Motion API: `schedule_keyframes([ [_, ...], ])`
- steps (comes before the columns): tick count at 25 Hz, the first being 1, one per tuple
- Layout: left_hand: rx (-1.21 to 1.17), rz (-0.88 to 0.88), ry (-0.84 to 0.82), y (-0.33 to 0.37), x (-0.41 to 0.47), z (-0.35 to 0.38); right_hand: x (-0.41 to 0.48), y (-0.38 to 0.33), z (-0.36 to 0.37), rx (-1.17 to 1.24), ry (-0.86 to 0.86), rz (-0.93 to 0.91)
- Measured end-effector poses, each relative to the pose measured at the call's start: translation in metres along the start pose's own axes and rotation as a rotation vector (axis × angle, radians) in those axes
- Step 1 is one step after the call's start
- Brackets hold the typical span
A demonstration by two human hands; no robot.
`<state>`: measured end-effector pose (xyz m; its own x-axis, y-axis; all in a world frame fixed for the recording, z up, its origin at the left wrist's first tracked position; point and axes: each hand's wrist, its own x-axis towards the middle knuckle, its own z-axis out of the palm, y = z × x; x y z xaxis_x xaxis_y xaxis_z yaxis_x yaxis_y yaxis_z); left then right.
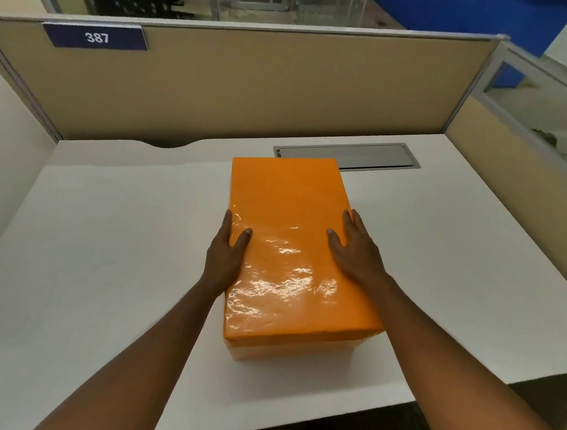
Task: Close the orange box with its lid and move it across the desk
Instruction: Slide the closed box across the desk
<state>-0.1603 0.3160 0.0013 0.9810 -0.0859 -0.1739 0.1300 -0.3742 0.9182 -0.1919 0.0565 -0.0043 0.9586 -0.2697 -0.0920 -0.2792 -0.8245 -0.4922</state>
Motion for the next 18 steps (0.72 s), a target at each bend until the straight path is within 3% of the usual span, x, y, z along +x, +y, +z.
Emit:
schedule_keyframes([
  [3, 0.109, -0.009, 0.044, 0.004, -0.003, 0.003, 0.000, -0.001, 0.000, -0.012, -0.021, -0.010],
  [5, 0.203, 0.039, 0.180, 0.004, -0.010, 0.005, 0.000, -0.002, 0.001, 0.024, -0.035, -0.018],
  [8, 0.292, 0.073, 0.343, 0.006, -0.017, 0.005, 0.001, 0.000, -0.007, 0.361, 0.002, 0.080],
  [10, 0.213, 0.032, 0.354, 0.008, -0.019, 0.003, -0.005, 0.011, -0.016, 0.700, 0.092, 0.199],
  [12, 0.034, 0.001, 0.379, 0.005, -0.026, -0.005, -0.017, 0.029, -0.020, 0.934, 0.073, 0.259],
  [18, -0.283, -0.099, 0.190, -0.016, -0.075, -0.013, -0.068, 0.067, -0.009, 1.129, -0.263, 0.090],
])
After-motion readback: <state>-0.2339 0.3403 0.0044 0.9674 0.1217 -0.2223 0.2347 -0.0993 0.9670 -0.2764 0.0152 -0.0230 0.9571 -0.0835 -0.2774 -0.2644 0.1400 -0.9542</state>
